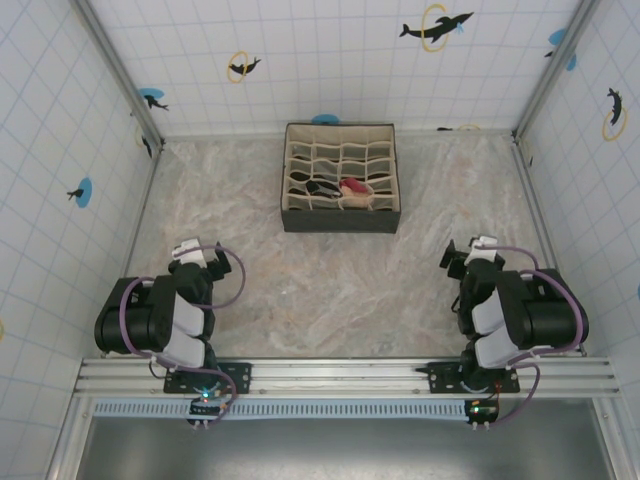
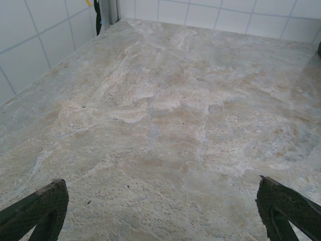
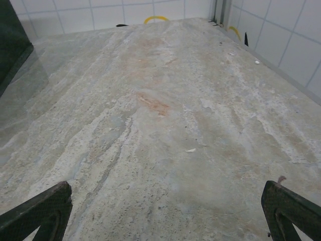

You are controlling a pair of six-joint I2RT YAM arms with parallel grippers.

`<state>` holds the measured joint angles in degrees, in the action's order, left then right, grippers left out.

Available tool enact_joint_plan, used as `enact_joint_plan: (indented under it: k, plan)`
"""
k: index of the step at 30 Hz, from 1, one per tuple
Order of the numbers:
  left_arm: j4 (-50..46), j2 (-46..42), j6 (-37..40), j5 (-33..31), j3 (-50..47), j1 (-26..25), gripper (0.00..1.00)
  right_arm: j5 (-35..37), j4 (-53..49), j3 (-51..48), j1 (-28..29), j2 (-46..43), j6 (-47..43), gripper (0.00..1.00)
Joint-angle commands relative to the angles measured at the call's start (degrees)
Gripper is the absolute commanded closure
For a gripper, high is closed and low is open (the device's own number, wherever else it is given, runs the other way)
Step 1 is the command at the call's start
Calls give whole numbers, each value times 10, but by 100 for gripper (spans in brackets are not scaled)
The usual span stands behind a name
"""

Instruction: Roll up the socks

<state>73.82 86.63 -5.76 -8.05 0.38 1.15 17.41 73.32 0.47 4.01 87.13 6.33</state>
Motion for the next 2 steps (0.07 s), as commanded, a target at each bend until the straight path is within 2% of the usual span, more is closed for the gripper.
enact_joint_plan:
  k: [1, 2]
  plan:
    - [3, 1, 12, -5, -7, -3, 2, -17, 1, -12, -3, -2, -6, 1]
    - [3, 1, 12, -5, -7, -3, 2, -16, 2, -13, -3, -3, -5, 1]
